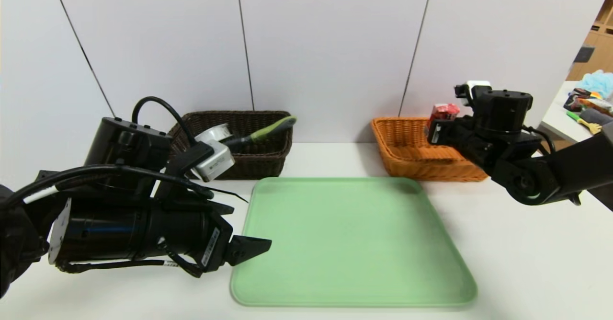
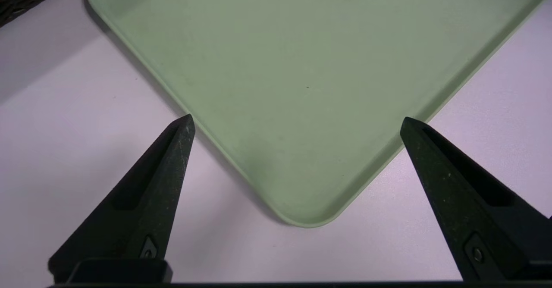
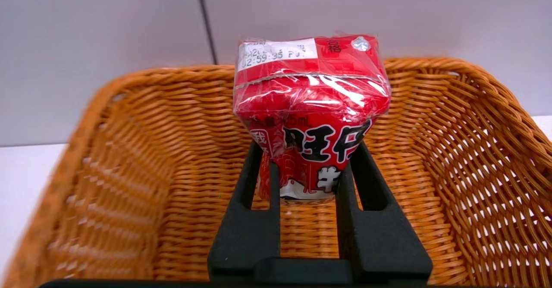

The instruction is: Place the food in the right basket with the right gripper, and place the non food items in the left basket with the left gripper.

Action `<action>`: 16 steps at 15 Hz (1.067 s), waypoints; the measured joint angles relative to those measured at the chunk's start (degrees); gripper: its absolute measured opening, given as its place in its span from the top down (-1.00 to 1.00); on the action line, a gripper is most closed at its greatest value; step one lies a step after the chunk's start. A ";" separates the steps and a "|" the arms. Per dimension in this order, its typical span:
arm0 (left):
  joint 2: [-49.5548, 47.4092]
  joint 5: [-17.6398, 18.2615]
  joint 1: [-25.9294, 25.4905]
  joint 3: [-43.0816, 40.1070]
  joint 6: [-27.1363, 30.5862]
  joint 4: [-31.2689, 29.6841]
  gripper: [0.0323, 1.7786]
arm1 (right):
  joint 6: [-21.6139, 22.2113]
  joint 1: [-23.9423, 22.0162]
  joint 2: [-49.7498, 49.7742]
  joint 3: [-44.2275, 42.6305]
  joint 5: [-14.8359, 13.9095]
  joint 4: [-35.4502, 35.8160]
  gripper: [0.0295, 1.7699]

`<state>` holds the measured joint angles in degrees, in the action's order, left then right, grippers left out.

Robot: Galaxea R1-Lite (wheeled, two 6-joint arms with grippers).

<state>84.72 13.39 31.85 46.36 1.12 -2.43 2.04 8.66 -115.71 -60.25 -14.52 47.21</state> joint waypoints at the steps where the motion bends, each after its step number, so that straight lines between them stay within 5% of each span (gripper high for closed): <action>1: 0.30 -0.02 0.04 0.00 0.02 0.00 -0.90 | -0.02 -0.61 -1.02 -0.96 0.05 -0.24 0.61; 3: 0.74 -0.02 0.04 0.00 0.02 0.00 -0.90 | -0.13 -1.22 -2.26 -1.90 0.09 -1.51 0.53; 9: 1.49 0.00 0.01 0.05 -0.07 -0.10 -0.90 | -0.06 -1.39 -2.95 -4.69 0.38 -4.58 -0.25; 13: 1.44 -0.02 -0.02 0.20 -0.09 -0.10 -0.90 | -0.02 -1.50 -1.16 -5.57 0.39 -6.95 -0.53; 16: 0.98 -0.22 -0.20 0.79 -0.33 -0.55 -0.90 | 0.39 -1.46 4.14 -6.56 2.12 -15.19 -0.65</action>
<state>85.70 13.17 31.66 47.15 0.79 -2.97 2.43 7.19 -111.57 -66.80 -12.40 32.02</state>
